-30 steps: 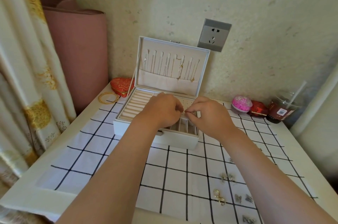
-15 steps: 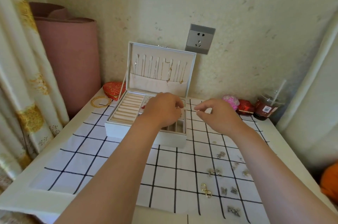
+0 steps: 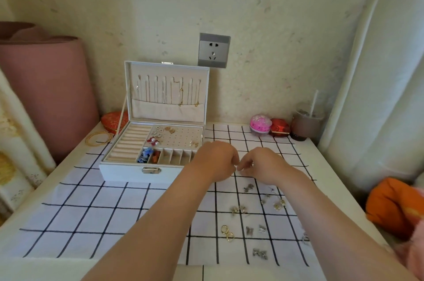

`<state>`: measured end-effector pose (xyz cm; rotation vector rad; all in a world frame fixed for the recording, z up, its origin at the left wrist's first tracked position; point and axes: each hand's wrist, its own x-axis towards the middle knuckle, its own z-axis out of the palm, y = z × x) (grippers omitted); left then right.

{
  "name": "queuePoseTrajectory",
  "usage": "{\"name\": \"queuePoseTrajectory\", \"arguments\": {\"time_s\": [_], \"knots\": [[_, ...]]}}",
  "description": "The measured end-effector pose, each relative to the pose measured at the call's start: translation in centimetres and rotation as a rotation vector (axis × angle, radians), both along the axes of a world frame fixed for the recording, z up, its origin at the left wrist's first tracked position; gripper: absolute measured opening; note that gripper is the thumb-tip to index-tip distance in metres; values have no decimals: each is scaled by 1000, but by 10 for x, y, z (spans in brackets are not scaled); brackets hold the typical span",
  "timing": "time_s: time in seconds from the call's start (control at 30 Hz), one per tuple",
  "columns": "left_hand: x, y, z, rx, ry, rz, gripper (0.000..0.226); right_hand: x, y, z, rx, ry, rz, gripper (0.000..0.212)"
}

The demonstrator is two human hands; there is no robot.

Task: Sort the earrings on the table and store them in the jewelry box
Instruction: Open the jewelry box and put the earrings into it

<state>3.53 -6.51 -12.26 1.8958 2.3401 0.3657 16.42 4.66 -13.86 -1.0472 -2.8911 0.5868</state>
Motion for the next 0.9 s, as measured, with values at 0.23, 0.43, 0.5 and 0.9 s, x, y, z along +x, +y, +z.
{"name": "queuePoseTrajectory", "arguments": {"time_s": [0.23, 0.43, 0.5, 0.9], "knots": [[10, 14, -17, -125, -9, 39, 33, 1, 6, -2, 22, -2, 30, 9], [10, 21, -26, -13, -164, 112, 28, 8, 15, 1, -80, 76, 5, 10], [11, 22, -23, 67, -287, 119, 21, 10, 14, 2, -151, 127, -18, 12], [5, 11, 6, 431, -1059, 233, 4, 8, 4, 21, -710, 688, -241, 15]]}}
